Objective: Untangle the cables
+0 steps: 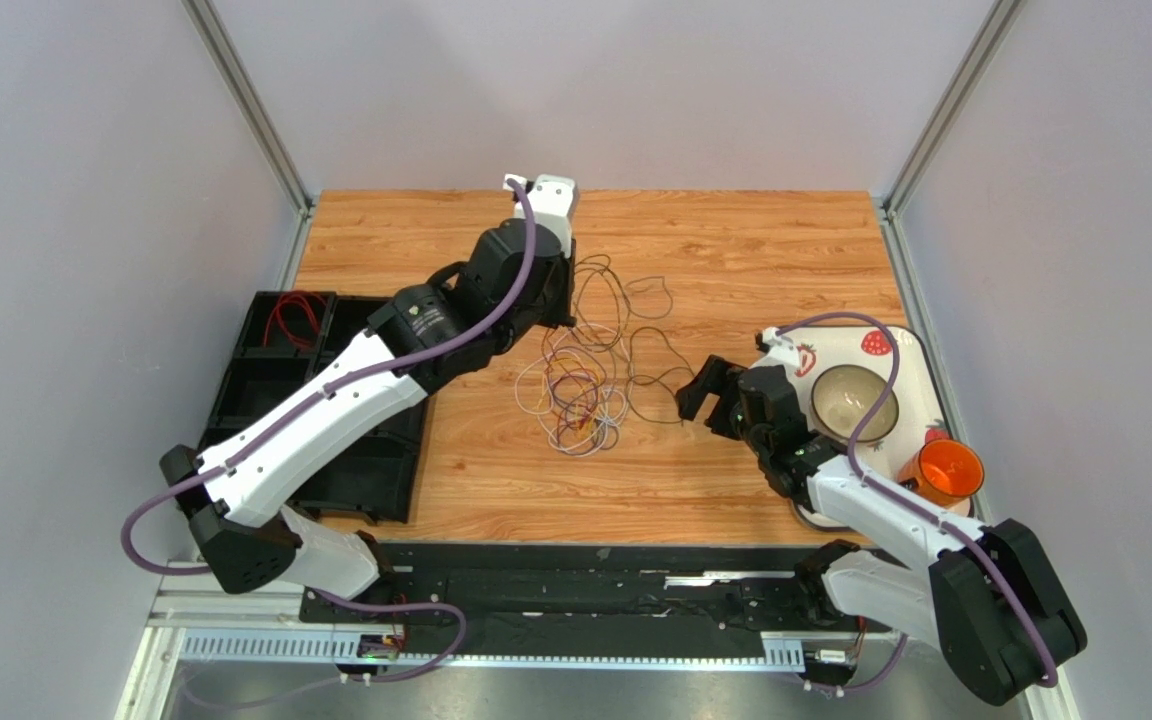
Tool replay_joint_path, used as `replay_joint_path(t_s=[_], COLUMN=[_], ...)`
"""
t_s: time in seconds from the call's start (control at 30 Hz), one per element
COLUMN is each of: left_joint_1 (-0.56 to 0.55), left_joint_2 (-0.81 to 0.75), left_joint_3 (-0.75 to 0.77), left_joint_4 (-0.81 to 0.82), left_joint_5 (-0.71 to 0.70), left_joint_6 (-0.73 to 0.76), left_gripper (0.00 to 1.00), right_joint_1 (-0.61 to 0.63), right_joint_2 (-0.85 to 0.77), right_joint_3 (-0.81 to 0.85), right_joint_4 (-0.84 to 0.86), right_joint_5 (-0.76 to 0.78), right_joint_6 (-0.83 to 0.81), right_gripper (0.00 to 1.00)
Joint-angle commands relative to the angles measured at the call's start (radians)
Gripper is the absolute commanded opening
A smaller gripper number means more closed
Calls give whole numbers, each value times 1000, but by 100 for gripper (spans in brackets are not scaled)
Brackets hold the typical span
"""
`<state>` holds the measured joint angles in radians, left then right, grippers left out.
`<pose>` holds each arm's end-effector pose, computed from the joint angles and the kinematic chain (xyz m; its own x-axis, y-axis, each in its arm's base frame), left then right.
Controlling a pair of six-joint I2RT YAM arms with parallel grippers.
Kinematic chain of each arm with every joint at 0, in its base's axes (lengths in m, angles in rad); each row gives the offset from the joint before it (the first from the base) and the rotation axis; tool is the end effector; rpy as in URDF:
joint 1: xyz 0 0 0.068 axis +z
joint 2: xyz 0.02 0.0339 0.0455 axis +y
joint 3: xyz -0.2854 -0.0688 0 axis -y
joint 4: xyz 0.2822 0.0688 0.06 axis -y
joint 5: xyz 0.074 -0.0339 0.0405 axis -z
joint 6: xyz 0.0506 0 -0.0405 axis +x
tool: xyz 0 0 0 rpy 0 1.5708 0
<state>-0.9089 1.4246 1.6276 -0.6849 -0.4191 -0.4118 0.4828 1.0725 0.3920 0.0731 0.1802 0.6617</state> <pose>0.2309 -0.2629 0.4558 -0.4607 -0.0035 -0.8875 0.3432 0.9215 -0.1818 0.2188 0.1045 0.1626 -0.5994 0.3683 -0.7107 0.0531 0.9042 0.4239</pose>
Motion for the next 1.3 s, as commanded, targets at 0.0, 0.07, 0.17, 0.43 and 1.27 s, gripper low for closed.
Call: replay_joint_path(t_s=[0.0,0.07,0.17,0.43,1.27], left_joint_1=[30,41,42,41,-93], left_joint_2=[43,79,111,76,356], left_joint_3=[-73,-132,-233,-367,-276], left_joint_4=[-91,-108,-96,-56,235], left_joint_5=[-15,52,121,169,393], left_joint_6=[-1,-33,-91,-137,16], left_gripper=[24,41,52,49,40], right_joint_1=[-1,-4,-3,-3,-3], right_joint_2=[-2,-3,-3,0,-2], right_joint_3=[38,38,39,47,41], right_joint_4=[39,37,33,25,17], right_joint_5=[-1,-1,-2,-5,18], right_joint_6=[-7,-7,-7,-10,7], right_gripper=[91,91,91,91,91])
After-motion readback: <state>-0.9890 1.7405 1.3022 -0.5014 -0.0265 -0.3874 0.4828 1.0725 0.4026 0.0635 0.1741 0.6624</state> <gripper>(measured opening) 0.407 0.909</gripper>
